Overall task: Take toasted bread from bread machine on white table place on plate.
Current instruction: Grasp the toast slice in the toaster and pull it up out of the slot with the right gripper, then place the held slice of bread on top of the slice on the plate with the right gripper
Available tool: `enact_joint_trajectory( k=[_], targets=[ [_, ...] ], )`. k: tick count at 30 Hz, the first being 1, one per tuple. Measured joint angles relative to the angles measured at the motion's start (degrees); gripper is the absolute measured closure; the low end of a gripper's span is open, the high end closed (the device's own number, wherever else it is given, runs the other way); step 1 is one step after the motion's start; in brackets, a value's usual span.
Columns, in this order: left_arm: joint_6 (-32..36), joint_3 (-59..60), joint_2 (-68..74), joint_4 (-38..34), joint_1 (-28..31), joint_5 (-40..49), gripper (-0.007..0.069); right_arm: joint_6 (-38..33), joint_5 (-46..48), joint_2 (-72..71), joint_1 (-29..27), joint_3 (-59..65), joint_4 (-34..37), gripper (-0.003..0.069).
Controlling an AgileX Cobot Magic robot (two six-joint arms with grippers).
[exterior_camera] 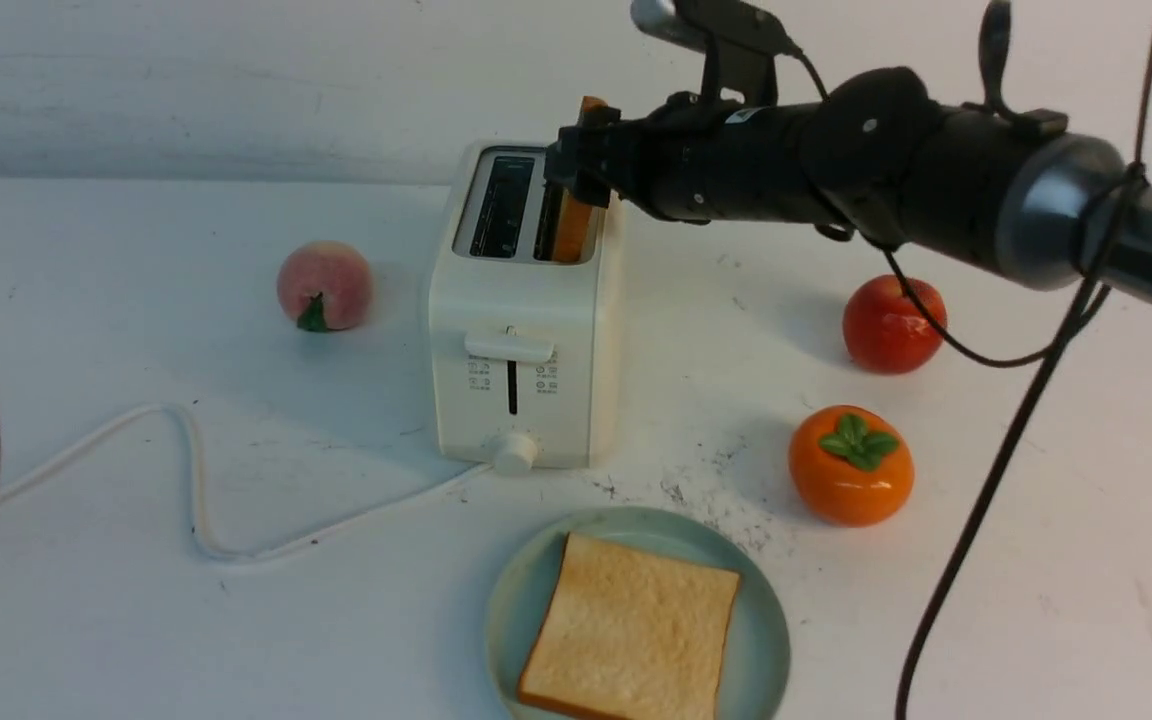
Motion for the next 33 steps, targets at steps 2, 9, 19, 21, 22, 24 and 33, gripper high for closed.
enact_joint_trajectory(
  k=[2, 9, 19, 21, 22, 24, 33],
  targets=[
    [0.0, 0.0, 0.0, 0.7, 0.0, 0.1, 0.0638, 0.0, -0.3, 0.4, 0.0, -0.1, 0.3, 0.0239],
    [0.0, 0.0, -0.1, 1.4, 0.0, 0.2, 0.0638, -1.3, -0.3, -0.9, 0.2, -0.4, -0.4, 0.0555],
    [0.0, 0.0, -0.1, 1.6, 0.0, 0.2, 0.0638, -4.2, 7.3, -17.7, -0.8, -0.5, -6.8, 0.0548],
    [0.0, 0.0, -0.1, 1.7, 0.0, 0.2, 0.0638, -2.4, 14.5, -21.8, -2.5, -0.7, -8.3, 0.0548],
    [0.0, 0.0, -0.1, 1.8, 0.0, 0.2, 0.0638, -0.8, 19.2, -23.5, -3.7, -0.9, -9.3, 0.0548],
    [0.0, 0.0, -0.1, 1.8, 0.0, 0.2, 0.0638, 2.7, 28.1, -25.9, -6.5, -0.9, -11.1, 0.0548],
    [0.0, 0.0, -0.1, 1.9, 0.0, -0.7, 0.0638, 6.7, 58.6, -27.0, -13.1, 0.0, -13.5, 0.0548]
  ],
)
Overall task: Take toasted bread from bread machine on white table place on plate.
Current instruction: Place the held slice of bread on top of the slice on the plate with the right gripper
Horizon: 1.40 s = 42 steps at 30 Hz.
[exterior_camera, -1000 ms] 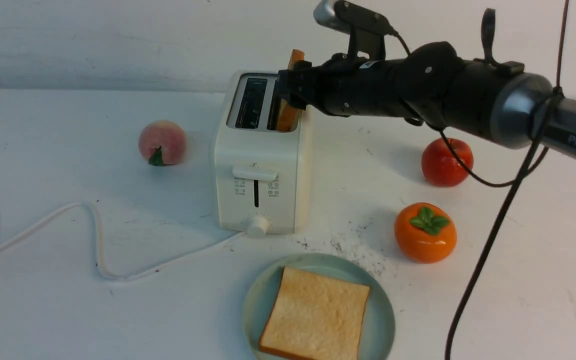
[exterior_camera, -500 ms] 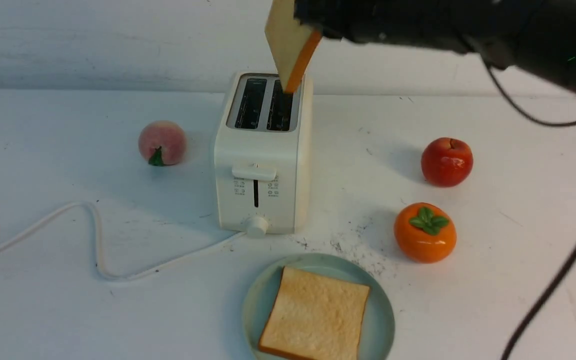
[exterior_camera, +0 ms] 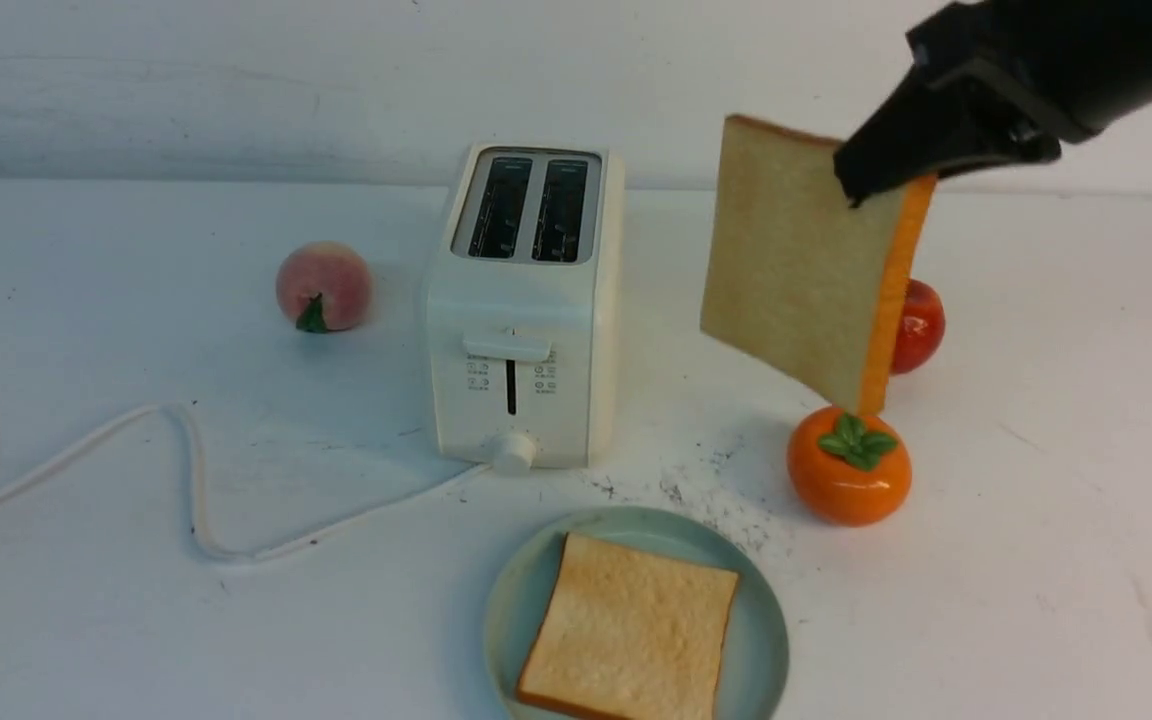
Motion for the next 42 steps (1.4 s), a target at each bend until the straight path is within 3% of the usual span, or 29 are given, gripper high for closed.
enact_joint_trajectory(
  k=[13, 19, 35, 42],
  targets=[
    [0.0, 0.0, 0.0, -0.1, 0.0, -0.4, 0.0638, -12.5, -0.2, 7.2, 4.9, 17.2, 13.7, 0.0548],
    [0.0, 0.0, 0.0, -0.1, 0.0, -0.4, 0.0638, -14.2, -1.6, 14.3, 5.1, 18.6, 19.4, 0.0548],
    [0.1, 0.0, 0.0, -0.1, 0.0, -0.3, 0.0638, -13.7, -2.4, 19.1, 5.1, 18.6, 17.5, 0.0548],
    [0.2, 0.0, 0.0, -0.1, 0.0, -0.3, 0.0638, -13.7, -6.0, 19.1, 5.1, 18.6, 12.7, 0.0548]
  ],
)
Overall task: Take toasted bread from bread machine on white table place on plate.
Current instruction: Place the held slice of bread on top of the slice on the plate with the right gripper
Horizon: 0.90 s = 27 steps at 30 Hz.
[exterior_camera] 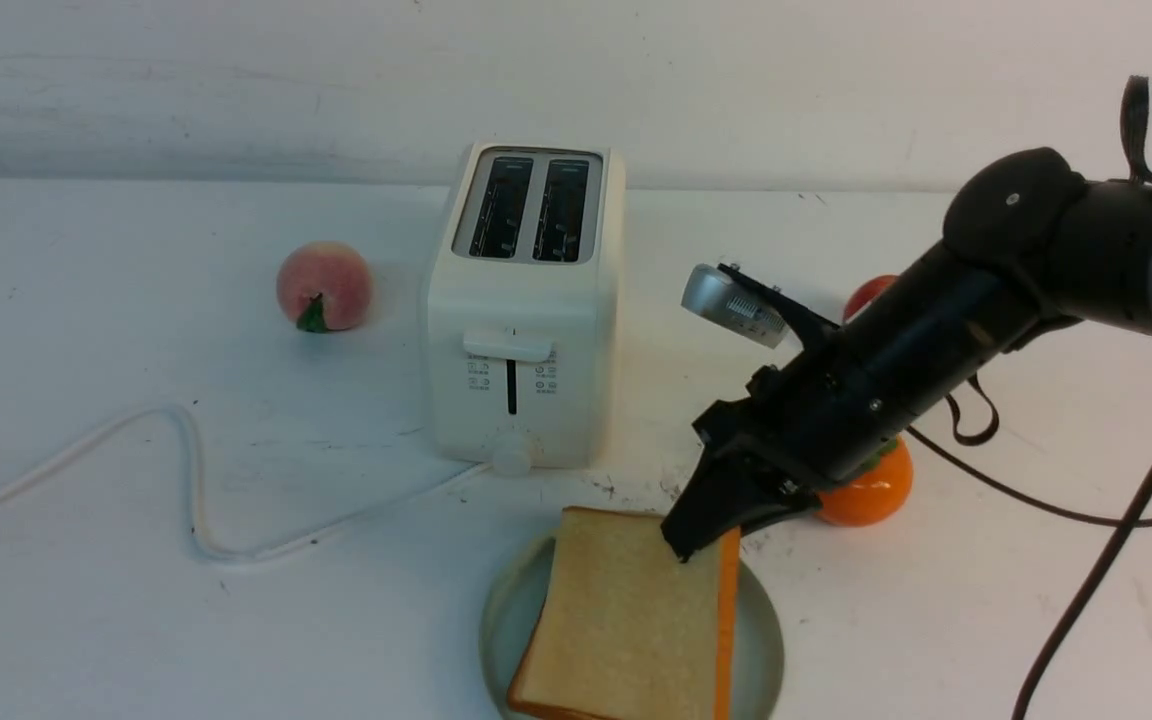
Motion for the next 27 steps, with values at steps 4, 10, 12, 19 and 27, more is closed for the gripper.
enact_joint_trajectory(
  k=[4, 10, 12, 19, 27],
  targets=[
    [0.0, 0.0, 0.0, 0.0, 0.0, 0.0, 0.0638, 0.0, -1.9, 0.1, 0.0, 0.0, -1.1, 0.0548],
    [0.0, 0.0, 0.0, -0.1, 0.0, 0.0, 0.0638, 0.0, -4.5, 0.2, 0.0, 0.0, -1.2, 0.0536],
    [0.0, 0.0, 0.0, -0.1, 0.0, 0.1, 0.0638, 0.0, -5.2, 0.2, 0.0, 0.0, -1.2, 0.0504],
    [0.0, 0.0, 0.0, -0.2, 0.0, 0.1, 0.0638, 0.0, -6.3, 0.2, 0.0, 0.0, -1.3, 0.0274],
    [0.0, 0.0, 0.0, -0.2, 0.0, 0.1, 0.0638, 0.0, -6.2, 0.2, 0.0, 0.0, -1.8, 0.0089]
  ],
)
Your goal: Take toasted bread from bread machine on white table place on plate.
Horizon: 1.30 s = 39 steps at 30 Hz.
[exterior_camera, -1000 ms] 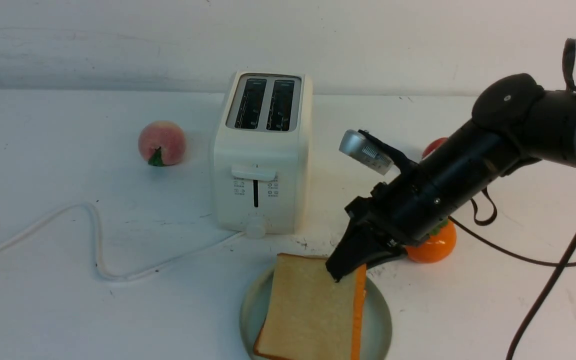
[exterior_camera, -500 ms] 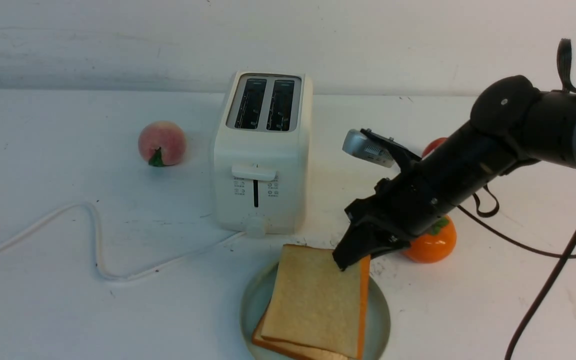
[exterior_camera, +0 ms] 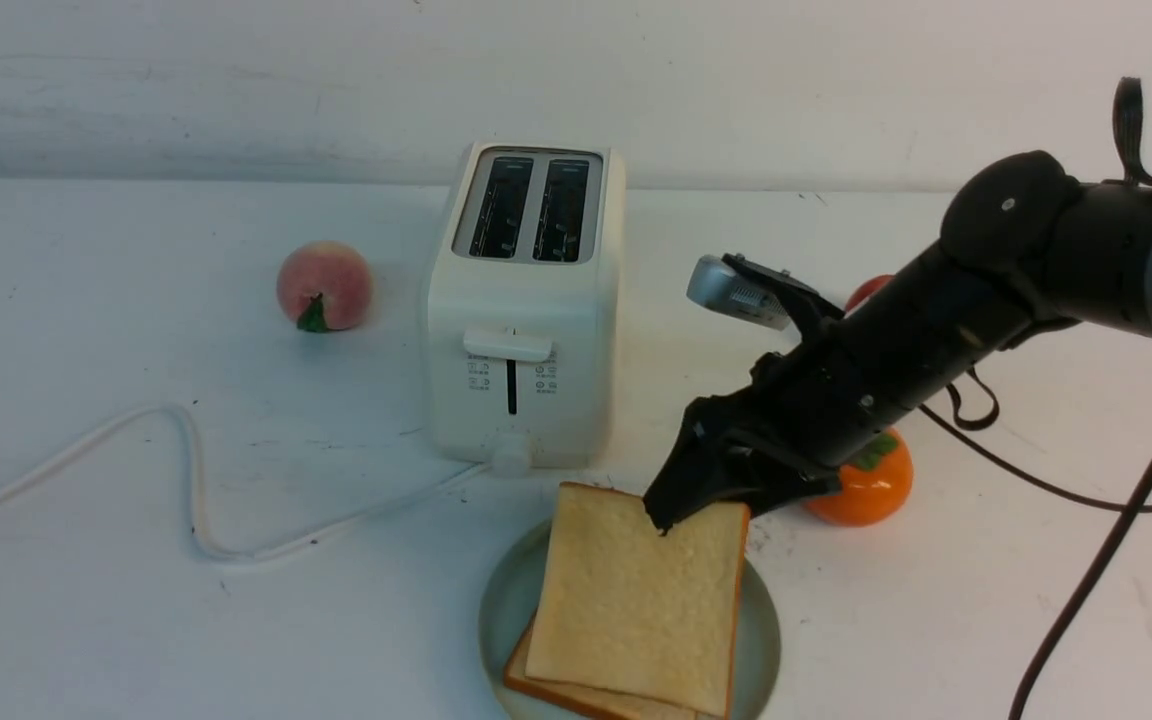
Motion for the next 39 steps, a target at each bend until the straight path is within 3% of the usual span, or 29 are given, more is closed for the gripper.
enact_joint_trajectory(
  k=[14, 17, 19, 20, 22, 23, 26, 33, 37, 39],
  targets=[
    [0.0, 0.0, 0.0, 0.0, 0.0, 0.1, 0.0638, 2.0, 2.4, 0.1, 0.0, -7.4, -5.9, 0.008],
    [0.0, 0.0, 0.0, 0.0, 0.0, 0.1, 0.0638, 4.9, 5.0, 0.1, 0.0, -11.1, -9.2, 0.0109],
    [0.0, 0.0, 0.0, 0.0, 0.0, 0.0, 0.0638, 9.1, 6.6, 0.0, 0.0, -13.4, -11.7, 0.0153],
    [0.0, 0.0, 0.0, 0.0, 0.0, -0.2, 0.0638, 14.9, 8.7, -0.7, 0.0, -16.2, -15.7, 0.0258],
    [0.0, 0.0, 0.0, 0.0, 0.0, -0.2, 0.0638, 17.3, 9.8, -1.7, 0.0, -17.7, -17.9, 0.0338],
    [0.0, 0.0, 0.0, 0.0, 0.0, -0.2, 0.0638, 19.3, 10.5, -4.3, 0.0, -19.1, -21.5, 0.0491],
    [0.0, 0.0, 0.0, 0.0, 0.0, -0.8, 0.0638, 22.7, 11.1, -12.2, 0.0, -20.0, -27.7, 0.0657],
    [-0.1, 0.0, 0.0, 0.0, 0.0, -3.0, 0.0638, 29.6, 7.0, -33.1, 0.0, -17.5, -41.0, 0.0666],
    [-0.3, 0.0, 0.0, -0.2, 0.0, -4.2, 0.0638, 34.0, -0.6, -48.2, 0.0, -6.8, -46.7, 0.0664],
    [-0.3, 0.0, 0.0, -0.5, 0.0, -5.3, 0.0638, 36.4, -8.8, -60.3, 0.0, 6.6, -47.5, 0.0662]
  ],
)
